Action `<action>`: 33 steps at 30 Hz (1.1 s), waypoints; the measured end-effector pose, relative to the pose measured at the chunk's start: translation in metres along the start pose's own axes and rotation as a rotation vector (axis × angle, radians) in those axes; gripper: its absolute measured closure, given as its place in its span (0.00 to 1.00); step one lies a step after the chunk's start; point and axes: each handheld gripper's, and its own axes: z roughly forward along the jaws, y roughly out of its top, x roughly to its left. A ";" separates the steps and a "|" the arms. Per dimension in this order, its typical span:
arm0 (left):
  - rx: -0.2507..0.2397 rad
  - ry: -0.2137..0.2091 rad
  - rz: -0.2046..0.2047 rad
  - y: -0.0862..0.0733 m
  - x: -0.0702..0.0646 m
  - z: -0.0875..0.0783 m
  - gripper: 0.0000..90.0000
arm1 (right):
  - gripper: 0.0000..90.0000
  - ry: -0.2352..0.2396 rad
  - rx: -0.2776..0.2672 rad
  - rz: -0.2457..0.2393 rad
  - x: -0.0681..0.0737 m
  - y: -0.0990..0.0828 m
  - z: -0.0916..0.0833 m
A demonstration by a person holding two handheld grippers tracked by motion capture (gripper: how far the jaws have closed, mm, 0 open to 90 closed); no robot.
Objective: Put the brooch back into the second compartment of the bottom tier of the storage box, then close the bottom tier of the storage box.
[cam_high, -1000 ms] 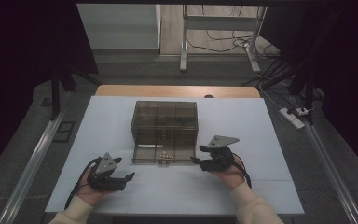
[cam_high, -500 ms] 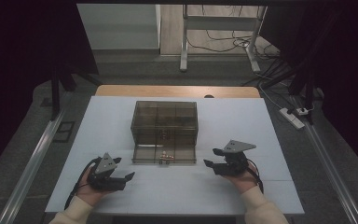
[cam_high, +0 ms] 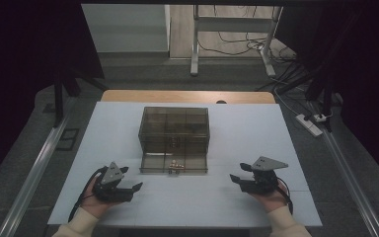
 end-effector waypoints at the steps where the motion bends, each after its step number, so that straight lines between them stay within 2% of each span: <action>1: 0.000 0.000 -0.001 0.000 0.000 0.000 0.27 | 0.42 -0.003 0.006 -0.001 -0.001 -0.002 -0.002; 13: 0.001 0.003 -0.003 0.001 0.000 0.001 0.27 | 0.41 -0.032 -0.005 0.028 -0.011 -0.016 -0.021; 33: -0.024 -0.005 0.016 0.006 -0.008 0.002 0.27 | 0.40 -0.026 0.007 0.009 -0.011 -0.017 -0.021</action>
